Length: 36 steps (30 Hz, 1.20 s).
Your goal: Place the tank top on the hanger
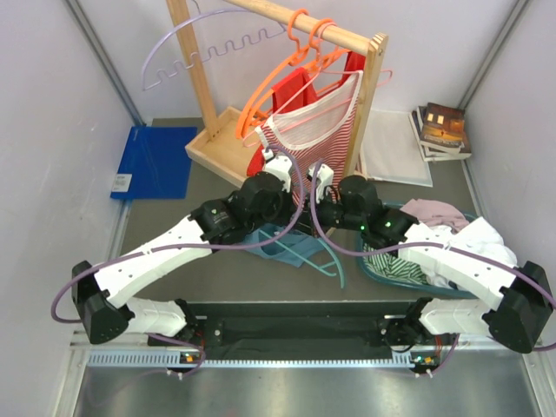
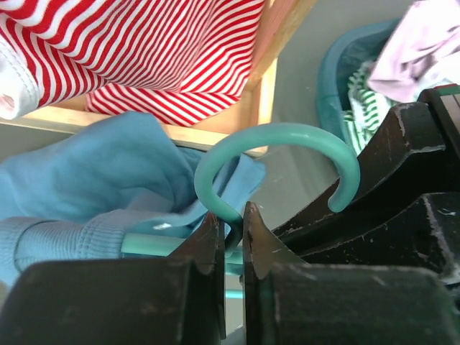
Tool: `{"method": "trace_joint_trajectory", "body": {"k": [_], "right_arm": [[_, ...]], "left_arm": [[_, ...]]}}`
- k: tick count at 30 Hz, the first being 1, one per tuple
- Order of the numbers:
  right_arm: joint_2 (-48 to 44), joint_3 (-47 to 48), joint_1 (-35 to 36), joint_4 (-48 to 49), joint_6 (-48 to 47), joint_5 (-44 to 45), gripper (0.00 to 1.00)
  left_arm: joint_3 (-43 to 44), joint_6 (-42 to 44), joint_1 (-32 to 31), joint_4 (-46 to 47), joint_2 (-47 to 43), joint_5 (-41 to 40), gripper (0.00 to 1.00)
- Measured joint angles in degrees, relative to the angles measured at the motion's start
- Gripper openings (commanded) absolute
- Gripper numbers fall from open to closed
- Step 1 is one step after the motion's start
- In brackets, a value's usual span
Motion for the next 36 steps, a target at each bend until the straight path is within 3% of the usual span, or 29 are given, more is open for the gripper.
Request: {"method": "trace_joint_trajectory", "body": {"k": [3,4,7,14,23,28,31,36], "right_arm": [[0.00,0.00,0.00,-1.07,0.55,0.39,0.05],[0.02,0.00,0.00,-1.14,0.63,0.44,0.19],[0.02,0.04,0.02,-0.61,0.70,0.07,0.44],[-1.60,0.15,0.13,0.74,0.50,-0.37,0.69],[-9.25,-2.99,0.09,-1.03,0.57,0.17,0.74],[-13.29,-7.23,-5.05,-3.48,2.08,-0.31,0.73],[-10.84,-7.76,-9.42,-4.33,2.84,-0.13,0.70],[-0.55,-7.26,-10.64,-4.48,3.17,0.57,0.66]], "left_arm": [[0.02,0.37,-1.51,-0.07,0.72,-3.32,0.00],[0.02,0.37,-1.79,-0.09,0.72,-4.11,0.00],[0.02,0.42,-2.69,-0.13,0.68,-7.41,0.00],[-3.78,1.97,-2.95,-2.29,-1.73,-14.75,0.00],[-6.25,1.55,-2.95,-4.31,-4.70,-23.56,0.00],[-6.64,0.76,-2.95,-6.29,-5.35,-27.30,0.00],[-6.67,0.13,-2.95,-6.78,-6.01,-28.22,0.00],[-6.67,-1.25,-2.95,-7.08,-6.95,-28.63,0.00]]}}
